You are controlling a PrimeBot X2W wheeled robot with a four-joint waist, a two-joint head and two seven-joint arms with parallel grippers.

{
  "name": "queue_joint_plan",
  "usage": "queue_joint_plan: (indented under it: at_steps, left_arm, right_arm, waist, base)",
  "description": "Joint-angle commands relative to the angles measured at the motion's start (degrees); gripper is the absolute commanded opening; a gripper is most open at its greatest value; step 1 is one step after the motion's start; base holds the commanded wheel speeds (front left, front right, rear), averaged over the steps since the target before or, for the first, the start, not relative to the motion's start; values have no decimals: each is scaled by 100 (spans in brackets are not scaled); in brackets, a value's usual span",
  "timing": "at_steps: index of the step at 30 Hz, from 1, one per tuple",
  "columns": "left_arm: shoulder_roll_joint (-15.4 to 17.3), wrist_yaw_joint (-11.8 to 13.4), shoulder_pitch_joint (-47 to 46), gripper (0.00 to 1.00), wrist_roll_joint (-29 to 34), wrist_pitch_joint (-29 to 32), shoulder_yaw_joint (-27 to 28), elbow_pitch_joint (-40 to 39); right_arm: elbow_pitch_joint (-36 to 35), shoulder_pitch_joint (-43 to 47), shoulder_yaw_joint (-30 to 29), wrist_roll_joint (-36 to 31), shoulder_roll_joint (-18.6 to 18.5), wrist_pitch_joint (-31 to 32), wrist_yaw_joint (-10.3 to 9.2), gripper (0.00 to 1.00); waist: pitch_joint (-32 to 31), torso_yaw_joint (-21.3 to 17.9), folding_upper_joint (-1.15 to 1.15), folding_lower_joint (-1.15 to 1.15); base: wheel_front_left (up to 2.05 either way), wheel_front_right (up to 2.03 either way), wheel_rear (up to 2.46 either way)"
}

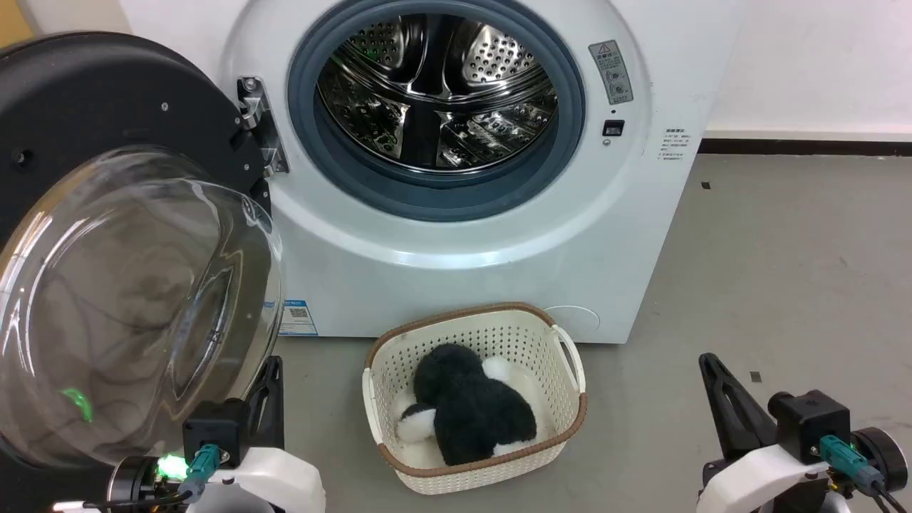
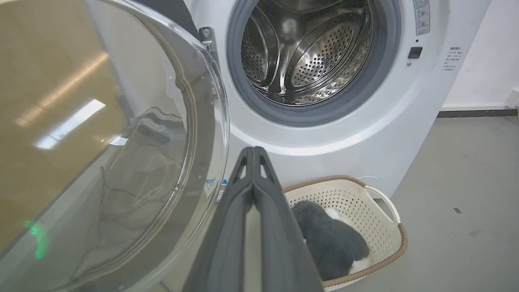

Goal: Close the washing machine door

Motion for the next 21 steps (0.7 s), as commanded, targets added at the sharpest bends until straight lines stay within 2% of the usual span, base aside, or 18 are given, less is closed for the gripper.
queue_joint_plan:
  at_steps: [1, 21]
  left_arm:
    - [9, -25, -88, 0, 17, 2, 7, -21]
    - [9, -25, -88, 0, 17, 2, 7, -21]
  right_arm:
    - [-23, -80, -9, -44, 28, 3, 5, 0]
    - [-23, -80, -9, -44, 28, 3, 5, 0]
  waist:
    - [0, 0, 0, 0]
    - [0, 0, 0, 0]
  base:
    - [0, 0, 0]
    - [0, 0, 0]
